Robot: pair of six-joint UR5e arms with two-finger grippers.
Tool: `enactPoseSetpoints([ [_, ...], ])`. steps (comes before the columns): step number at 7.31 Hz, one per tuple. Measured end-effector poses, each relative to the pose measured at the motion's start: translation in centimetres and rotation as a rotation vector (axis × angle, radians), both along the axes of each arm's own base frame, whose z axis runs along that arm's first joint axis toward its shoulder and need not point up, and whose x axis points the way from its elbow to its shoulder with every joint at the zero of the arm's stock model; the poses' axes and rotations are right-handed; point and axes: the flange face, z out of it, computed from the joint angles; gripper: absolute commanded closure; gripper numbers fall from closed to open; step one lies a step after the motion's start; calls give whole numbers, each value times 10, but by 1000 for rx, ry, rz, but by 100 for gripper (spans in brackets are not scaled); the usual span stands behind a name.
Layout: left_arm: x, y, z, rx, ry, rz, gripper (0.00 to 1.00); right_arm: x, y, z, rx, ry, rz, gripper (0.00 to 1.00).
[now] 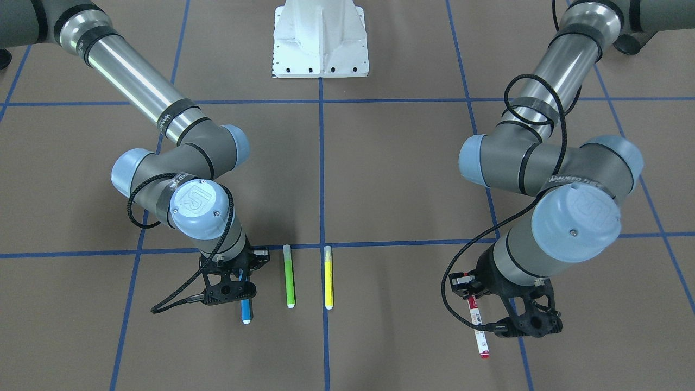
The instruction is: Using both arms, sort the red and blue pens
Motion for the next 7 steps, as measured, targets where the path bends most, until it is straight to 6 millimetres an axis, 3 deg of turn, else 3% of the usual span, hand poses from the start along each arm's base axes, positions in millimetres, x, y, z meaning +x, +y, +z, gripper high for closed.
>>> enactPoseSetpoints([
  [2, -3, 2, 5, 15, -1, 12, 100, 31, -14, -13, -8, 17, 21, 100],
  [3, -16, 2, 17, 18, -10, 11, 100, 53, -20, -7, -1, 47, 6, 100],
  [5, -69, -4, 57, 9, -36, -20, 100, 113, -23, 27, 11, 110, -38, 100],
  [7, -136, 6, 99, 14, -96, 16, 100, 187, -13, 75, 23, 171, -92, 100],
])
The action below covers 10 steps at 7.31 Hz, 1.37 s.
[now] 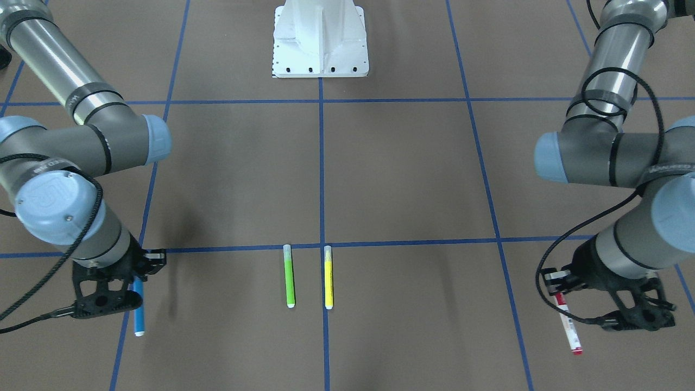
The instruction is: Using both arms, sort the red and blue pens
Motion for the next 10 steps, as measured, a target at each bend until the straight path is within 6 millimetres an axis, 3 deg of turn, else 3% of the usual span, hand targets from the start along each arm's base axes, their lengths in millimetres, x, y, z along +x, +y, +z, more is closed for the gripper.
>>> enactPoseSetpoints([
  [2, -62, 34, 38, -5, -46, 36, 100, 90, 21, 50, 22, 77, -132, 100],
  [5, -130, 122, 129, -19, -87, 88, 100, 201, 92, 148, 9, 121, -310, 100],
  [7, -195, 174, 187, 1, -117, 152, 100, 249, 158, 195, -31, 129, -375, 100],
  [10, -263, 216, 235, -54, -167, 229, 100, 288, 244, 257, -174, 137, -414, 100],
])
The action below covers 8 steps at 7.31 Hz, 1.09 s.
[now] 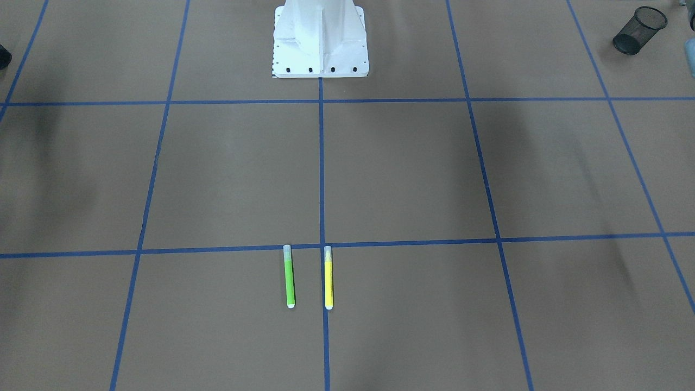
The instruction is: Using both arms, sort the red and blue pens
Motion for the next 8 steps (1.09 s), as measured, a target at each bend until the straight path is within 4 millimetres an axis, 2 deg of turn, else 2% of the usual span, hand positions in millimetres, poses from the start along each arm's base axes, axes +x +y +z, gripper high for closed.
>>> enactPoseSetpoints([
  [1, -10, 13, 8, -10, -14, 12, 100, 18, 26, 22, -56, -1, -6, 100],
  [3, -22, 23, 5, 1, -18, 5, 100, 59, 70, 49, -205, -20, 2, 100],
  [4, -28, 24, 0, 12, -18, -7, 100, 80, 89, 48, -308, -34, 6, 100],
  [5, -32, 27, -5, 22, -17, -14, 100, 93, 107, 39, -420, -43, 17, 100],
  [8, -35, 49, -22, 53, -14, -20, 100, 110, 152, 23, -717, -56, 73, 100],
])
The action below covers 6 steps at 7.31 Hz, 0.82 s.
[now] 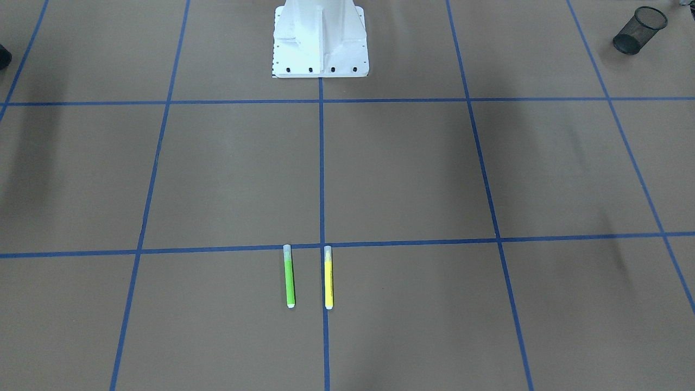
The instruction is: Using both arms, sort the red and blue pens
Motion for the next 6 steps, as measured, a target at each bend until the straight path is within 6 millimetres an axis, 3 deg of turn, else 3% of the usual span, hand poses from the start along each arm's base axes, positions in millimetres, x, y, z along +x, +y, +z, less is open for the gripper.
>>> enactPoseSetpoints([
  [2, 0, 4, -7, 12, 1, -1, 100, 9, 30, 12, -143, -18, 49, 100],
  [6, 1, 5, -20, 37, 3, -1, 100, 9, 83, 65, -316, -90, 117, 100],
])
